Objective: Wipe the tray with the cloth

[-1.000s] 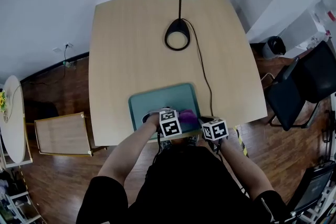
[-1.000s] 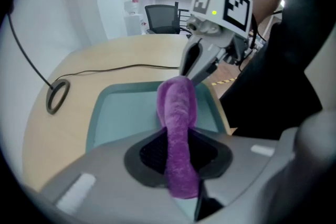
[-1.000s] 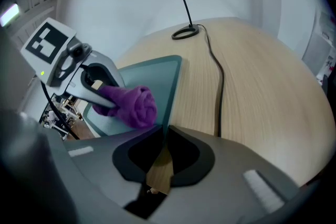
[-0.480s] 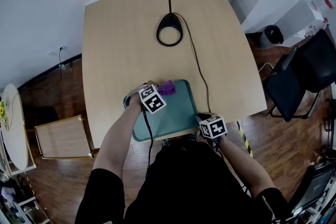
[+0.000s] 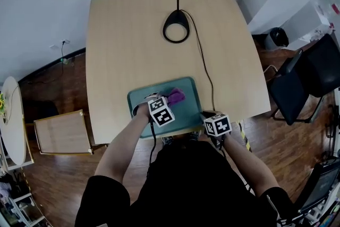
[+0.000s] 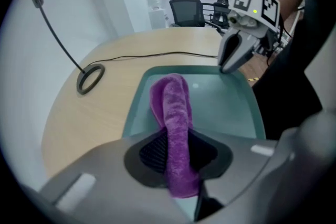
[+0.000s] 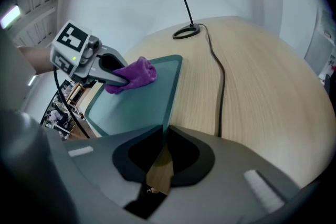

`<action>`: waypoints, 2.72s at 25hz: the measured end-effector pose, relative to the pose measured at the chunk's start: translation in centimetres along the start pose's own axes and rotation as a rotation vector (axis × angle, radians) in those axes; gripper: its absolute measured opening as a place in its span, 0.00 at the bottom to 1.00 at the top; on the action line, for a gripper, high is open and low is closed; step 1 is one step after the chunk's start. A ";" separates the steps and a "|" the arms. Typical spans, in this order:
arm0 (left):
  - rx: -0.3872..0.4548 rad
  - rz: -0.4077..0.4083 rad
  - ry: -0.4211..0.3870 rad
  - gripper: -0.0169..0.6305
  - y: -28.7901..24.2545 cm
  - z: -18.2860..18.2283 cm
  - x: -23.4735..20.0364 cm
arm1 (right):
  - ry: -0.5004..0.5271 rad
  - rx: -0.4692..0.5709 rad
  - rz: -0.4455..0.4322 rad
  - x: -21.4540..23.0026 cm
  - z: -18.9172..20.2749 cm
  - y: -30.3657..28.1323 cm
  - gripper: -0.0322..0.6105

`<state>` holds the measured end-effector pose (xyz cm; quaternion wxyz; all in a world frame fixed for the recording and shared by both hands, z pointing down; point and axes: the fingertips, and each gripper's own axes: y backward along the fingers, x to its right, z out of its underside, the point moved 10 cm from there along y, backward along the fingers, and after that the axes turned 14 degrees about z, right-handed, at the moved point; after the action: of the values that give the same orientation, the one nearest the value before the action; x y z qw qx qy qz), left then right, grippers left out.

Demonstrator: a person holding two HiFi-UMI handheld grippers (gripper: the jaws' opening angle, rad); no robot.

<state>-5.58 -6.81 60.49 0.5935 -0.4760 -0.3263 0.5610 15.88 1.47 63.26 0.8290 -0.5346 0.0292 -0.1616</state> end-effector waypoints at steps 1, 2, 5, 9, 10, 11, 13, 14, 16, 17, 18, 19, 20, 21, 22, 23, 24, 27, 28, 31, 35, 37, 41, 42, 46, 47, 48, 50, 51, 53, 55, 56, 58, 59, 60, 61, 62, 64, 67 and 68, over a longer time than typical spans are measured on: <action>0.003 0.016 -0.011 0.19 -0.2 0.0 1.2 | 0.000 0.001 0.001 0.0 0.1 0.0 0.11; 0.009 0.034 -0.021 0.19 -0.5 0.0 2.5 | 0.000 0.001 0.002 0.1 0.2 0.0 0.11; 0.031 0.114 -0.039 0.19 -1.0 0.1 6.3 | 0.001 0.000 0.007 0.1 0.2 0.0 0.11; 0.035 0.196 -0.109 0.19 -1.8 0.4 10.7 | -0.002 0.002 0.012 0.3 0.0 -0.1 0.11; 0.037 0.190 -0.127 0.19 -1.9 0.5 11.2 | 0.000 0.002 0.014 0.2 0.0 -0.1 0.11; 0.040 0.181 -0.136 0.19 -2.0 0.7 11.2 | 0.002 0.001 0.016 0.2 -0.1 -0.1 0.11; 0.043 0.169 -0.124 0.19 -1.9 0.9 10.4 | 0.005 -0.001 0.015 0.2 -0.1 -0.1 0.11; 0.040 0.159 -0.112 0.19 -1.7 1.0 9.6 | 0.004 -0.001 0.012 0.2 -0.1 -0.2 0.11; 0.023 0.122 -0.090 0.19 -1.1 1.5 7.3 | 0.000 -0.007 0.010 0.2 0.1 -0.4 0.11; 0.010 0.101 -0.079 0.19 -0.7 1.8 6.0 | -0.002 -0.010 0.011 0.2 0.2 -0.5 0.11; -0.004 0.081 -0.069 0.19 -0.3 2.2 4.7 | -0.003 -0.009 0.012 0.1 0.2 -0.5 0.11; -0.018 0.063 -0.058 0.19 0.1 2.6 3.3 | -0.002 -0.006 0.013 0.1 0.1 -0.3 0.11; -0.031 0.046 -0.046 0.19 0.4 3.0 2.0 | 0.000 -0.003 0.015 0.1 -0.1 -0.2 0.11; -0.043 0.030 -0.034 0.19 0.8 3.4 0.8 | 0.002 -0.002 0.018 0.1 -0.2 -0.1 0.11; -0.053 0.016 -0.019 0.19 1.1 3.9 -0.4 | 0.002 -0.002 0.019 0.1 -0.2 0.0 0.11; -0.062 0.002 -0.003 0.19 1.4 4.3 -1.4 | 0.000 -0.003 0.019 0.1 -0.2 0.0 0.11; -0.068 -0.015 0.017 0.19 1.6 4.8 -2.4 | -0.001 -0.003 0.018 0.1 -0.2 0.0 0.11; -0.072 -0.084 0.098 0.19 2.6 6.1 -5.1 | -0.002 0.003 0.018 0.0 -0.1 -0.1 0.11; -0.072 -0.105 0.121 0.19 2.8 6.4 -5.8 | -0.003 0.005 0.019 -0.1 -0.1 -0.1 0.11; -0.076 -0.136 0.128 0.19 3.1 6.6 -6.1 | -0.006 0.010 0.022 0.0 0.0 -0.1 0.11; -0.071 -0.119 0.089 0.19 2.6 6.2 -3.8 | -0.004 0.011 0.022 0.0 0.0 -0.1 0.11; -0.045 -0.080 0.095 0.19 2.3 6.1 -1.9 | 0.001 0.010 0.027 0.1 0.0 -0.2 0.11; 0.004 0.007 0.074 0.19 1.4 6.0 3.2 | 0.002 0.007 0.035 0.2 0.1 -0.3 0.11; 0.013 0.026 0.068 0.19 1.2 6.1 4.5 | 0.003 0.009 0.037 0.2 0.1 -0.3 0.11; 0.025 0.094 0.029 0.19 0.3 6.5 9.0 | 0.005 0.005 0.041 0.3 0.2 -0.4 0.11; 0.021 0.112 0.009 0.19 0.2 6.5 9.9 | 0.004 0.005 0.037 0.3 0.1 -0.4 0.11; 0.018 0.129 -0.009 0.19 0.2 6.5 10.6 | 0.002 0.004 0.035 0.3 0.1 -0.5 0.11; 0.014 0.152 -0.029 0.19 0.1 6.5 11.5 | 0.007 0.000 0.039 0.4 0.2 -0.6 0.11; 0.014 0.162 -0.032 0.19 0.1 6.5 11.7 | 0.015 0.001 0.043 0.4 0.1 -0.5 0.11; 0.010 0.176 -0.036 0.19 0.1 6.7 11.4 | 0.033 0.004 0.049 0.1 -0.1 -0.3 0.11; -0.006 0.168 -0.044 0.19 0.4 6.9 10.1 | 0.035 0.008 0.049 0.0 -0.2 -0.2 0.11; -0.019 0.152 -0.048 0.19 0.6 7.1 9.1 | 0.032 0.009 0.048 -0.1 -0.1 -0.1 0.11; -0.052 0.107 -0.047 0.19 1.3 7.5 6.5 | 0.027 0.012 0.047 -0.1 0.0 0.0 0.11; -0.068 0.084 -0.041 0.19 1.6 7.9 5.0 | 0.024 0.014 0.046 -0.2 0.0 0.0 0.11; -0.082 0.064 -0.030 0.19 2.0 8.2 3.5 | 0.021 0.015 0.045 -0.3 0.1 0.1 0.11; -0.092 0.046 -0.015 0.19 2.4 8.5 1.9 | 0.018 0.016 0.044 -0.3 0.1 0.1 0.11; -0.102 0.028 -0.001 0.19 2.7 8.8 0.4 | 0.015 0.016 0.043 -0.3 0.1 0.1 0.11; -0.122 -0.017 0.019 0.19 3.4 9.2 -2.4 | 0.009 0.017 0.040 -0.3 0.1 0.1 0.11; -0.148 -0.095 0.038 0.19 4.4 9.8 -5.4 | 0.003 0.019 0.038 -0.3 0.1 0.2 0.10; -0.143 -0.105 0.054 0.19 4.6 9.9 -5.8 | 0.001 0.020 0.038 -0.3 0.1 0.2 0.10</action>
<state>-17.25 -10.88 60.40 0.5951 -0.5143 -0.3742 0.4913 15.70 1.70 63.09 0.8373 -0.5255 0.0381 -0.1462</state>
